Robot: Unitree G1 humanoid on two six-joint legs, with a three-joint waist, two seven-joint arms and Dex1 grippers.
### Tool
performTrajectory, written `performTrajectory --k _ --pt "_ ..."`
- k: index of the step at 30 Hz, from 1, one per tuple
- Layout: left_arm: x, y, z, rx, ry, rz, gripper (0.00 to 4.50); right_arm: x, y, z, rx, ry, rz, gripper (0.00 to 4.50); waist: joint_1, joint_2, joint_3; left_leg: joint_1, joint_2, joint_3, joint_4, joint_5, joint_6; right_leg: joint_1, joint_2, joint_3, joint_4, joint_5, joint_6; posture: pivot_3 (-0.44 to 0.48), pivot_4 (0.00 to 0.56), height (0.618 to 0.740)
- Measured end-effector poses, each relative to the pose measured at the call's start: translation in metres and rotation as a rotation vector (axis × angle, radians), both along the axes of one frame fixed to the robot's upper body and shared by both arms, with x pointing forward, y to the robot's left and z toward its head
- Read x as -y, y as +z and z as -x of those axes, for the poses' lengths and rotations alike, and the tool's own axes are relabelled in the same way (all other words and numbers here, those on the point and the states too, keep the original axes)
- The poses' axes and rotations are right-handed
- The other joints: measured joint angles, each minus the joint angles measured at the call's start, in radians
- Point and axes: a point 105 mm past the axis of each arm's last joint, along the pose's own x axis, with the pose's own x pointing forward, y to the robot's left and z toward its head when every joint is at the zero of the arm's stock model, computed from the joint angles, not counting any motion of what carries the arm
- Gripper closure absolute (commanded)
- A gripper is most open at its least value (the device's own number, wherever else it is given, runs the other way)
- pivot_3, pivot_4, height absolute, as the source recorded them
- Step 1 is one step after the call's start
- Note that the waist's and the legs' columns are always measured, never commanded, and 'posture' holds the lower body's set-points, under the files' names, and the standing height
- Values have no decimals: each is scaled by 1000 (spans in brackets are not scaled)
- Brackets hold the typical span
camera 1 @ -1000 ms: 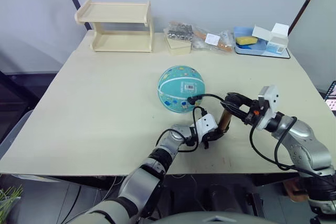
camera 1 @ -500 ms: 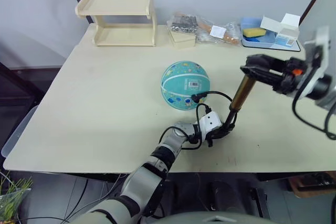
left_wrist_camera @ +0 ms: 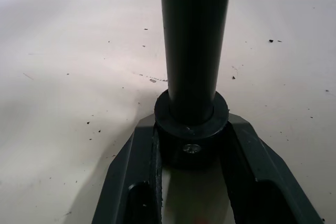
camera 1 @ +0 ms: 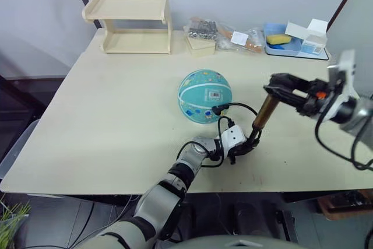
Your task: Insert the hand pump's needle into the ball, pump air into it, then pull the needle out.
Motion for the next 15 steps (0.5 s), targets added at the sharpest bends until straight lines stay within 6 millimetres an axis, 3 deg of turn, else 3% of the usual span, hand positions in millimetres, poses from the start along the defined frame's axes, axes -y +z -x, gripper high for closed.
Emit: performTrajectory --k 2,7,9,15 --pt "-1 -3 1 -7 5 -3 3459 -8 -25 -2 -17 1 7 2846 0 -3 -7 1 2 0 -1 0 -1 0 1 -1 0 0 0 0 150 740" --pt "-3 -5 2 -13 11 -4 3459 -13 -64 -3 -54 -6 49 2846 -1 -4 -14 2 3 0 -2 -1 -1 0 3 -1 0 0 0 0 150 740" --pt "-3 -5 2 -13 11 -4 3459 -14 -71 -3 -65 -4 62 2846 -1 -4 -14 2 3 0 -2 -1 -1 0 3 -1 0 0 -1 0 150 740" --pt "-3 -4 2 -11 11 -1 3459 -11 -68 -2 -57 10 89 2846 0 -1 -14 2 3 1 -2 -1 -2 0 3 0 0 0 -1 0 150 740"
